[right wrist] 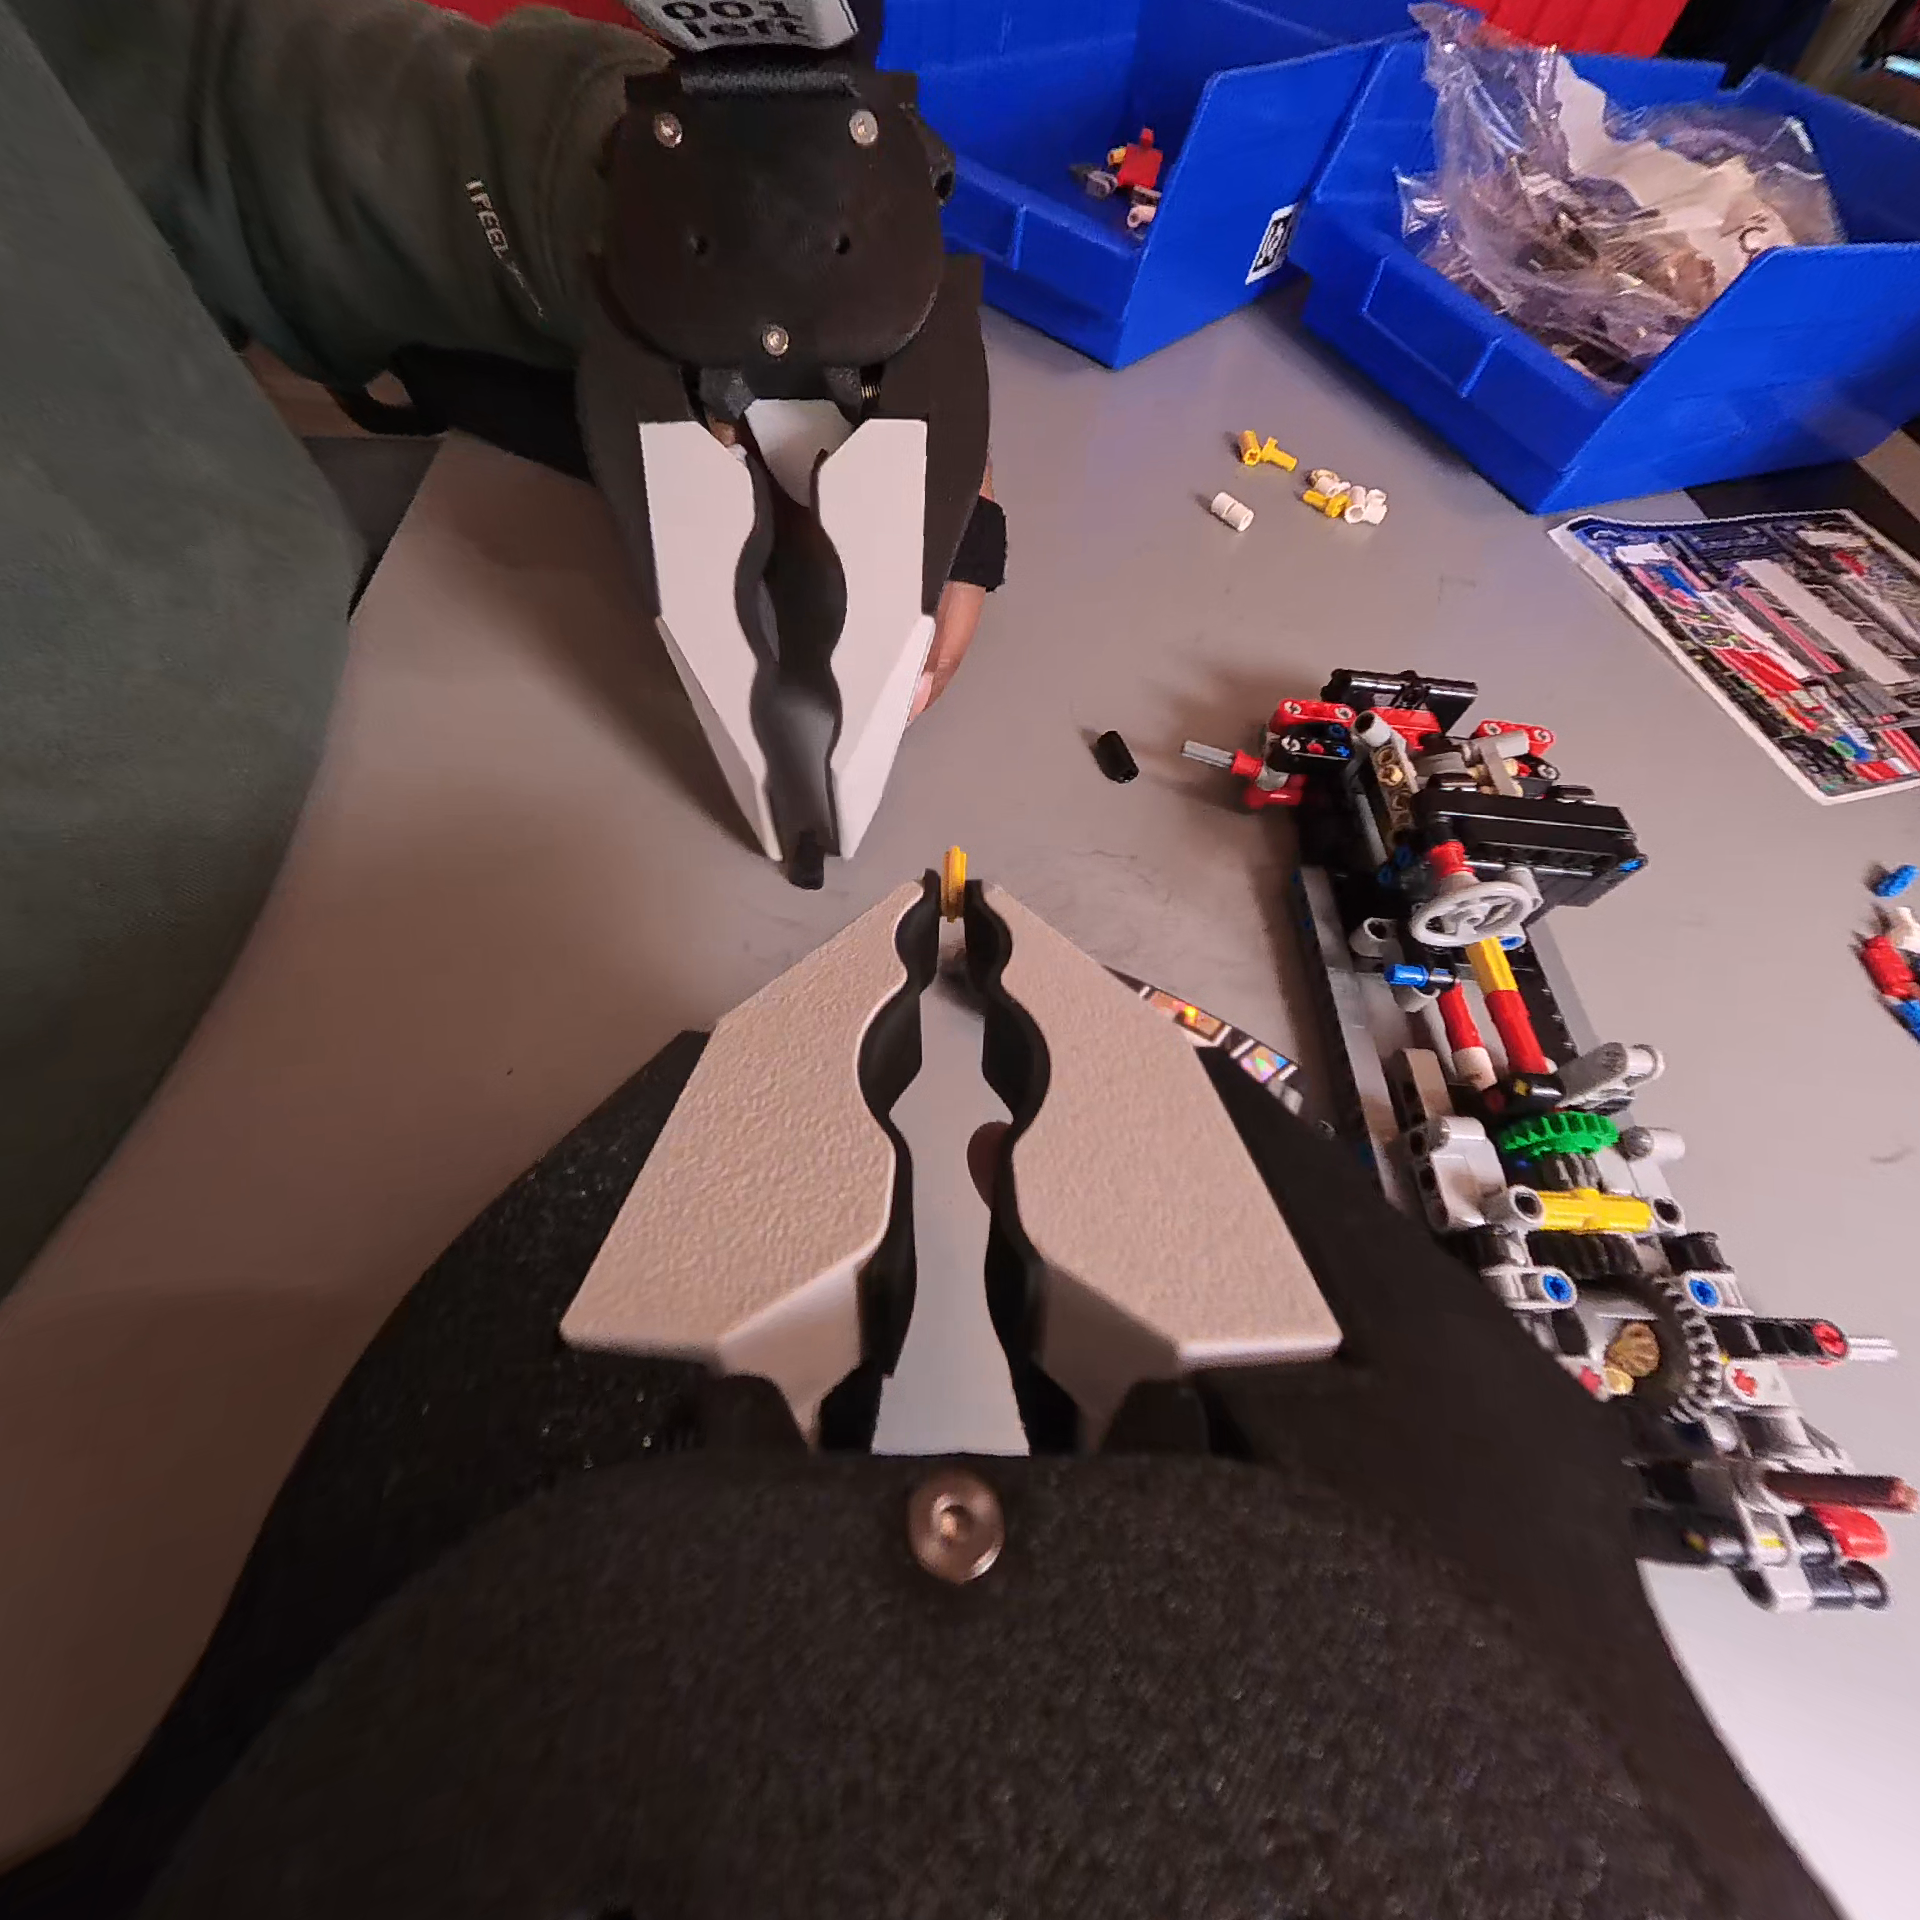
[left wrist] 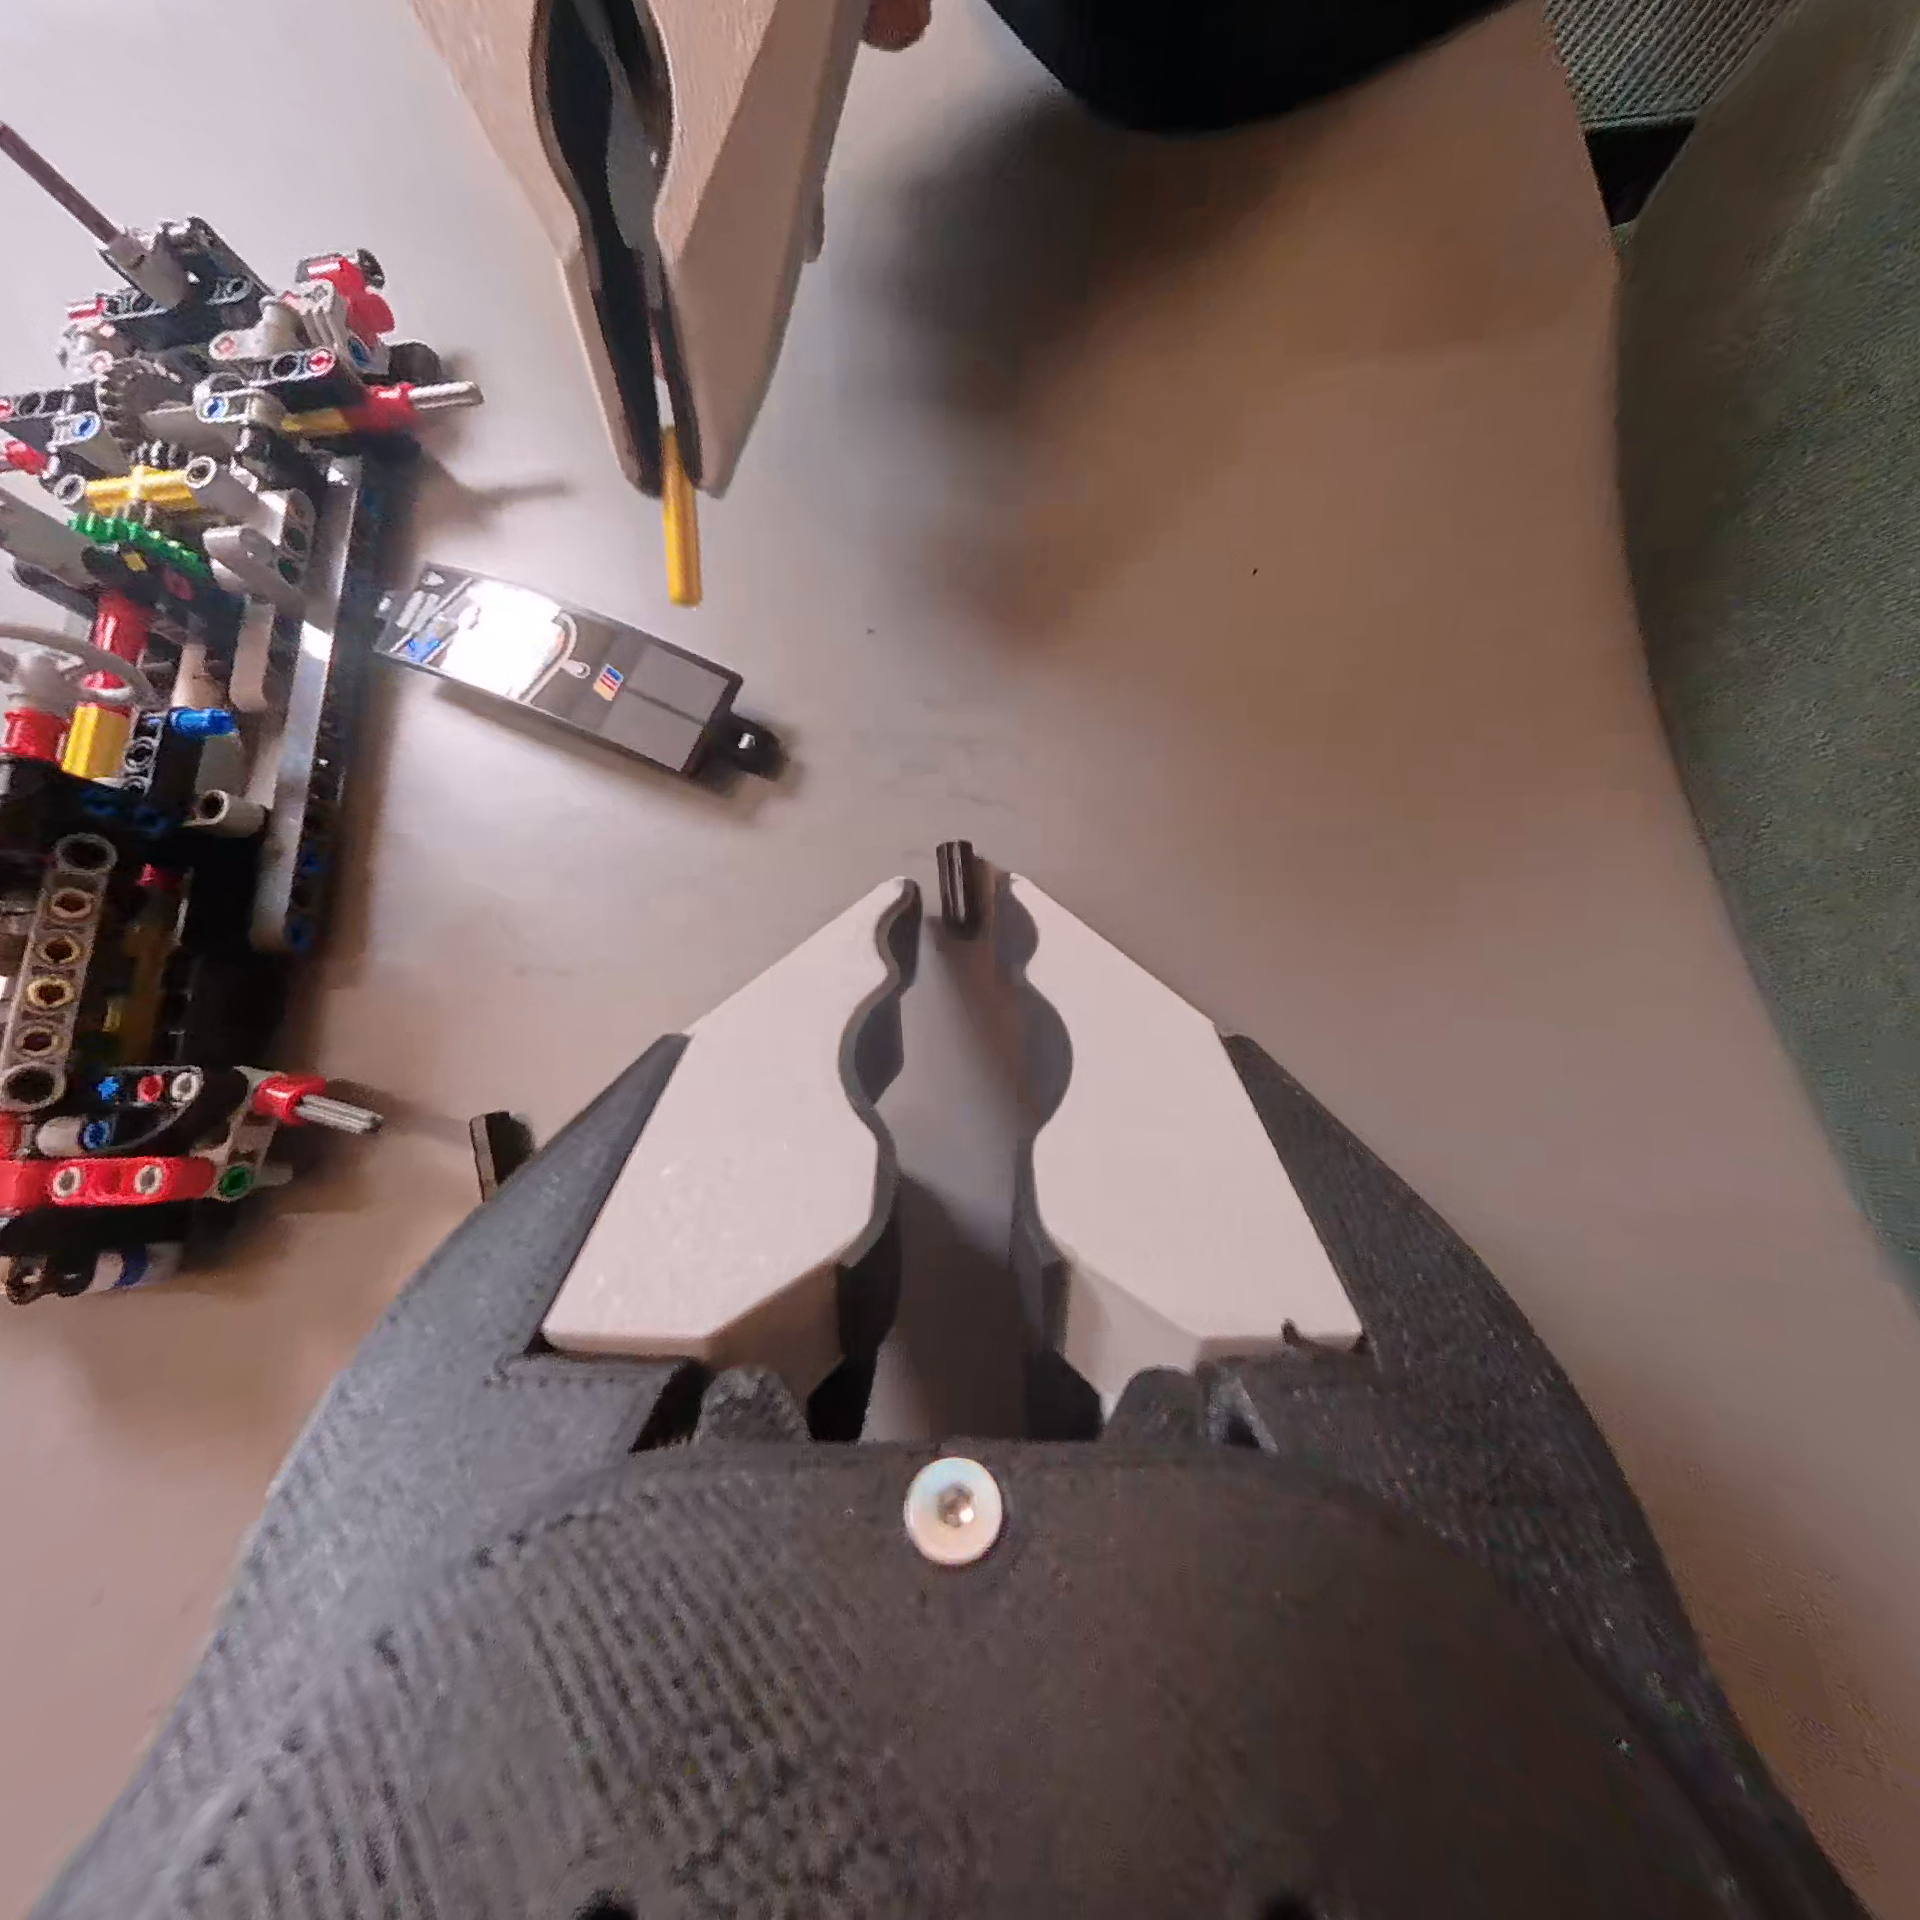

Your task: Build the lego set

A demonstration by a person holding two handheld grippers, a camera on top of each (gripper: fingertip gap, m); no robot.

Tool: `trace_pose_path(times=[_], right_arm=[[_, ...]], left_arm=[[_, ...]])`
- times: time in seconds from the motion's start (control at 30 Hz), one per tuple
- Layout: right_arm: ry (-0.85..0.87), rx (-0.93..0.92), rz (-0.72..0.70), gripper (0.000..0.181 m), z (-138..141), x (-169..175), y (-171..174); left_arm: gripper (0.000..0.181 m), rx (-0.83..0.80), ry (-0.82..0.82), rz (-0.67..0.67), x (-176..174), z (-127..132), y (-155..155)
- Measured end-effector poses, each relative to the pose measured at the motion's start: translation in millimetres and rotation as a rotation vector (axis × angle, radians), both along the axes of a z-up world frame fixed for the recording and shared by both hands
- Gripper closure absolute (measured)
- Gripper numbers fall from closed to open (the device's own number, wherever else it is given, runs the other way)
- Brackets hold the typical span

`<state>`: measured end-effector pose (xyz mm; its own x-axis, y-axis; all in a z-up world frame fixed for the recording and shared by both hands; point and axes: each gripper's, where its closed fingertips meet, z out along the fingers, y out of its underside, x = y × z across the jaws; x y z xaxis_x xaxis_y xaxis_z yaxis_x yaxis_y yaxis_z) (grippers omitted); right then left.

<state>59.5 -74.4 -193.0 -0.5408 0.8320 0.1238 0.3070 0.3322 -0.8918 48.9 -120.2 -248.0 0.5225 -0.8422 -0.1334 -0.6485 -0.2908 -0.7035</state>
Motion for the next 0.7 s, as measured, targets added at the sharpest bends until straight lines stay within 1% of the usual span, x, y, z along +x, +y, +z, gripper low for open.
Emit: trace_pose_path(times=[0.1, 0.17, 0.2, 0.3, 0.37, 0.4, 0.5, 0.7], right_arm=[[-0.008, -0.022, 0.019, 0.18, -1, 2, -4], [-0.003, -0.032, 0.032, 0.18, 0, 2, -8], [0.002, -0.036, 0.041, 0.18, 2, 3, -11], [0.028, -0.045, 0.061, 0.181, 9, 3, -20], [0.054, -0.058, 0.067, 0.181, 16, 3, -26], [0.067, -0.066, 0.072, 0.181, 20, 3, -27], [0.082, -0.072, 0.078, 0.181, 25, 4, -29], [0.082, -0.071, 0.07, 0.18, 26, 4, -27]], left_arm=[[0.177, -0.012, 0.008, 0.006, 0, 0, 3], [0.177, 0.042, 0.011, 0.003, -1, 2, 8], [0.177, 0.063, -0.054, -0.006, 2, 9, 9], [0.177, 0.101, -0.323, -0.011, 8, 45, 11], [0.177, 0.12, -0.447, -0.027, 9, 64, 10], [0.177, 0.122, -0.484, -0.028, 9, 70, 10], [0.177, 0.136, -0.519, -0.012, 7, 76, 12], [0.177, 0.136, -0.507, 0.001, 5, 74, 14]])
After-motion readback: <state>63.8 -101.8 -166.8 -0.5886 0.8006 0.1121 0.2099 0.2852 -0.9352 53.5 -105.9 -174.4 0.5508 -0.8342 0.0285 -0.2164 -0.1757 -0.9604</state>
